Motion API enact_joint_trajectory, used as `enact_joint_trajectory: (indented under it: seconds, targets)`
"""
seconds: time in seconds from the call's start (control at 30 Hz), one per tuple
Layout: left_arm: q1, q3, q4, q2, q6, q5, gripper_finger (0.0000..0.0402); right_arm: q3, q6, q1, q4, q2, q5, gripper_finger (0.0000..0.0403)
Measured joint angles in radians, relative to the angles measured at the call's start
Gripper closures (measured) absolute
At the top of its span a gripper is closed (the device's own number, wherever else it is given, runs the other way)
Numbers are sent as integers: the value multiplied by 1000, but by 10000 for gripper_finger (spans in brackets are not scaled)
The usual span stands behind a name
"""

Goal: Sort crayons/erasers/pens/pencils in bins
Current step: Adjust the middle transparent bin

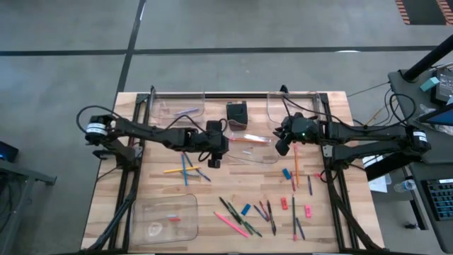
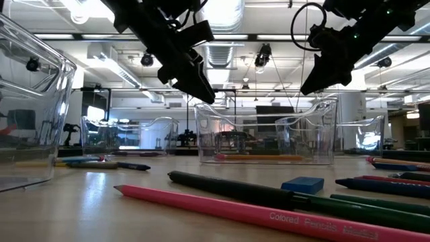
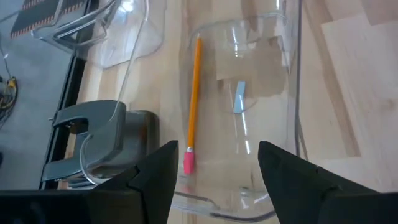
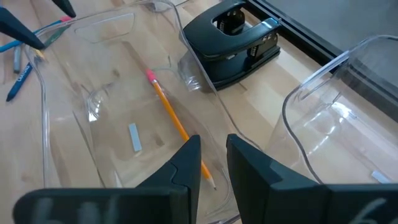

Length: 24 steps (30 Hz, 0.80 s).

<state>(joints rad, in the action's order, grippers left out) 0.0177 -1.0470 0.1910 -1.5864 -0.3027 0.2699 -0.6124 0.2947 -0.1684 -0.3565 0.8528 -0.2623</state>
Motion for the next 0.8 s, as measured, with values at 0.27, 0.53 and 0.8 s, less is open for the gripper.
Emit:
enact_joint_trajectory:
  seconds: [0.27,0.53,0.8]
  targets:
    - [-18,-2,37,1,1,0,195,0,-1,0,0,0,0,335]
    - [-64,-35,45,5,3,-40,195,0,-7,0,-1,0,0,335]
    - [-102,-79,79,9,-20,97,195,0,-7,0,-1,0,0,335]
